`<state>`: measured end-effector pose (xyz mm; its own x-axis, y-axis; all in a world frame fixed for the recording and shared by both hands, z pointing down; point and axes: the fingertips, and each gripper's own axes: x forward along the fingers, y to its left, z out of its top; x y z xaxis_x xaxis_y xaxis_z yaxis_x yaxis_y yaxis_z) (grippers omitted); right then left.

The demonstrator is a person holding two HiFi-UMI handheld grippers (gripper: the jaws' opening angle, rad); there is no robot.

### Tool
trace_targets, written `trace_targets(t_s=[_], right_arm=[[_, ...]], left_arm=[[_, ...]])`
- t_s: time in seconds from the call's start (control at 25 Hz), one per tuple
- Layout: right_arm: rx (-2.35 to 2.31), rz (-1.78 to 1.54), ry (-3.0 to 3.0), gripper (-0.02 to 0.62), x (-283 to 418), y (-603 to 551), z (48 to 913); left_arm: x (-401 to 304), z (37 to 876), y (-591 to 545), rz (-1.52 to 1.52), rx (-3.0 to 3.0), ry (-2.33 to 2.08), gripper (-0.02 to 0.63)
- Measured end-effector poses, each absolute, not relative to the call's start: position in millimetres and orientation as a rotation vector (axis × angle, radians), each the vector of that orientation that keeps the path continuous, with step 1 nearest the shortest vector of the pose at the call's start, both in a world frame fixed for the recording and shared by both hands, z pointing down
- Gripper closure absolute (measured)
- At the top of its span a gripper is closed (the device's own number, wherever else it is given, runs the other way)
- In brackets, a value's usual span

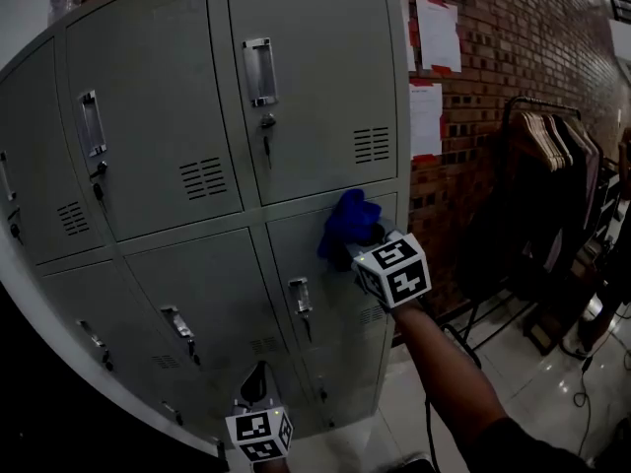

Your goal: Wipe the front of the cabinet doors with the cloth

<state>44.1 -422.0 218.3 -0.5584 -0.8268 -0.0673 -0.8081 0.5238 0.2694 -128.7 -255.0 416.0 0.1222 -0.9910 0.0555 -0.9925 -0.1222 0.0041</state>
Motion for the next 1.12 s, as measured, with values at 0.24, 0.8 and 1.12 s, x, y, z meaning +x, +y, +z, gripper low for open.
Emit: trace_targets(t_s=[0.24,0.8,1.12], right_arm=[[1.523,-0.383,-2.615,0.522,100.7,-438.5,217.0],[1.502,-0.402,-2.606,0.523,91.3,-410.2,230.1],[1.151,-0.386,-2.717,0.523,-59.2,-378.9,268.2]], left_arm=[[-122.0,417.8,-253.1,0.043,2.337,-2.019,0.592],[-121.0,418.7,-243.8,0.039,2.355,-2.002,0.592],[-132.1,416.6,-235.0,0.016,2.319,-2.036,0.592]])
